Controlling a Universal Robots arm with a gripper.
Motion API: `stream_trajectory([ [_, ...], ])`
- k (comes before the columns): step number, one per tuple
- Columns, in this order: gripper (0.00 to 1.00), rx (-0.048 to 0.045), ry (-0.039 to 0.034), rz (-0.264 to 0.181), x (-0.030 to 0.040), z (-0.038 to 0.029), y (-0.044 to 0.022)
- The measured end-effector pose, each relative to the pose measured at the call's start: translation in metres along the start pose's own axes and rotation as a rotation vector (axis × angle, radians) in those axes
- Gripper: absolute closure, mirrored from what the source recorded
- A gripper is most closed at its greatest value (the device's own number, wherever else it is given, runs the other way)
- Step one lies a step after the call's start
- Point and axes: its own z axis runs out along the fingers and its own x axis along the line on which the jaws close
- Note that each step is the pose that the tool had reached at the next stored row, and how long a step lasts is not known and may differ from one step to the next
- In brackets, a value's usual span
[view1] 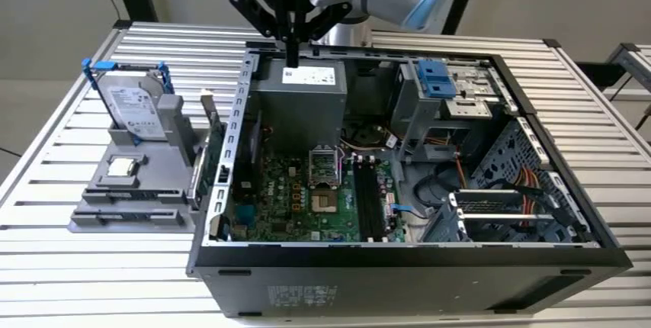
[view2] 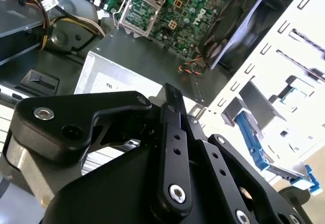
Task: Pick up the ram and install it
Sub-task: 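Reach for the ram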
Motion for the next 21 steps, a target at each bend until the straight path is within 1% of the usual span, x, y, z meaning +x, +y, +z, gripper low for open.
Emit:
stream_trajectory([
  [4,1.00,0.0001,0.0023,0.000,0.0041,0.0001,-0.0003],
  [8,1.00,0.0005,0.0068,0.000,0.0082,0.0002,-0.0006],
  [12,1.00,0.0010,0.0142,0.001,0.0090,0.0002,-0.0007],
  [14,1.00,0.0011,0.0163,0.001,0.0101,0.0004,-0.0008],
  [15,1.00,0.0012,0.0198,0.001,0.0125,0.0007,-0.0010],
  [21,1.00,0.0013,0.0203,-0.007,0.0208,0.0006,-0.0016],
])
